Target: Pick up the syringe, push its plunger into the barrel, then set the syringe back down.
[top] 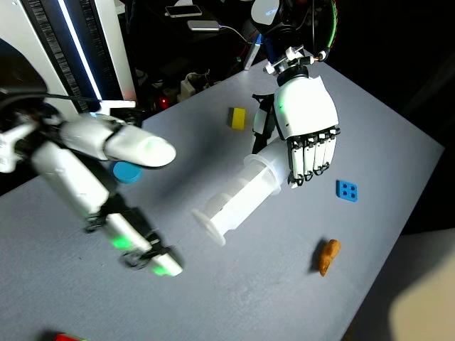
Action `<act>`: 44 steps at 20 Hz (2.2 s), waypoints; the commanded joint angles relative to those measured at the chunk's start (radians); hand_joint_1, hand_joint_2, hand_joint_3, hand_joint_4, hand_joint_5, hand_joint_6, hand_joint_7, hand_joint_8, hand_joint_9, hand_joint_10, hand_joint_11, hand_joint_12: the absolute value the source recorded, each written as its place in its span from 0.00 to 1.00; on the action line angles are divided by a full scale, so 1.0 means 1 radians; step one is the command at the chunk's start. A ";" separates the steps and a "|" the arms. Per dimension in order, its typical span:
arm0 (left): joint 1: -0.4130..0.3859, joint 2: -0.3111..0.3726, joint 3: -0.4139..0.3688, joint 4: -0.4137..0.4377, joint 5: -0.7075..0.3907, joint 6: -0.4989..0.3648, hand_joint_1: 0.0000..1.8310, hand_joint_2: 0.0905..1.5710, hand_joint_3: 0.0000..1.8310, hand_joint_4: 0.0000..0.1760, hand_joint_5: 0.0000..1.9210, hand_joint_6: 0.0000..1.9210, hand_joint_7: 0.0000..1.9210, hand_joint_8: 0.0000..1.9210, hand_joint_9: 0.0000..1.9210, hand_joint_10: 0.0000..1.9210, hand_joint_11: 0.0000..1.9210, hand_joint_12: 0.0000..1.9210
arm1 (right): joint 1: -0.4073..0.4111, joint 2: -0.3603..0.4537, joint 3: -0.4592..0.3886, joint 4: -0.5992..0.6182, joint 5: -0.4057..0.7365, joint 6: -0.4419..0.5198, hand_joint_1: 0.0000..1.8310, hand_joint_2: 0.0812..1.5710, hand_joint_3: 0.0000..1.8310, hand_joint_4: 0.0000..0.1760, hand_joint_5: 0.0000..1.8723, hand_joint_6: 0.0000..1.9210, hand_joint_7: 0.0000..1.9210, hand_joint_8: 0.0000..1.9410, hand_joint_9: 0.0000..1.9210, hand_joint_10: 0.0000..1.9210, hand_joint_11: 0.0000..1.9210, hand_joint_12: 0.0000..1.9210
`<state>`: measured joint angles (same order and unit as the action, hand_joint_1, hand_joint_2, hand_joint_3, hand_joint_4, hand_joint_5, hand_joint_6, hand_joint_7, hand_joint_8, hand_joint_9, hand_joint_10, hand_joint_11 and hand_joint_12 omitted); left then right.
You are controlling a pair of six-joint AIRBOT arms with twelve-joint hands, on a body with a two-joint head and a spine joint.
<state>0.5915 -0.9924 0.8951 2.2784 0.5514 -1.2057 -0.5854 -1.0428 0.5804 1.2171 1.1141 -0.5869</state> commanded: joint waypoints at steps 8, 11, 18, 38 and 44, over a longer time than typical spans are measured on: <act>-0.020 0.024 -0.006 0.082 0.070 -0.002 0.75 0.71 0.00 0.00 0.41 0.56 0.47 0.60 0.48 0.67 0.48 0.67 | 0.005 -0.053 0.031 -0.168 0.003 0.059 0.00 0.61 0.00 0.00 0.00 0.00 0.00 0.00 0.00 0.00 0.00 0.00; -0.022 0.030 -0.004 0.089 0.070 -0.002 0.75 0.71 0.00 0.00 0.43 0.55 0.47 0.58 0.49 0.66 0.51 0.62 | 0.008 -0.065 0.032 -0.168 -0.022 0.066 0.00 0.61 0.00 0.00 0.00 0.00 0.00 0.00 0.00 0.00 0.00 0.00; -0.040 0.030 -0.002 0.092 0.068 -0.002 0.75 0.71 0.00 0.00 0.43 0.54 0.46 0.59 0.49 0.66 0.51 0.64 | 0.056 -0.090 0.025 -0.171 -0.057 0.073 0.00 0.61 0.00 0.00 0.00 0.00 0.00 0.00 0.00 0.00 0.00 0.00; -0.058 0.015 0.004 0.091 0.058 -0.027 0.75 0.70 0.00 0.00 0.44 0.55 0.48 0.57 0.49 0.65 0.49 0.62 | 0.126 -0.226 0.038 -0.218 -0.191 0.059 0.00 0.61 0.00 0.00 0.00 0.00 0.00 0.00 0.00 0.00 0.00 0.00; -0.056 0.013 0.004 0.091 0.058 -0.025 0.75 0.70 0.00 0.00 0.44 0.54 0.48 0.57 0.50 0.64 0.50 0.62 | 0.145 -0.276 0.065 -0.218 -0.216 0.059 0.00 0.61 0.00 0.00 0.00 0.00 0.00 0.00 0.00 0.00 0.00 0.00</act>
<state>0.5648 -0.9619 0.9081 2.2963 0.5217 -1.1969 -0.4576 -1.2999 0.6682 1.1481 1.0252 -0.5369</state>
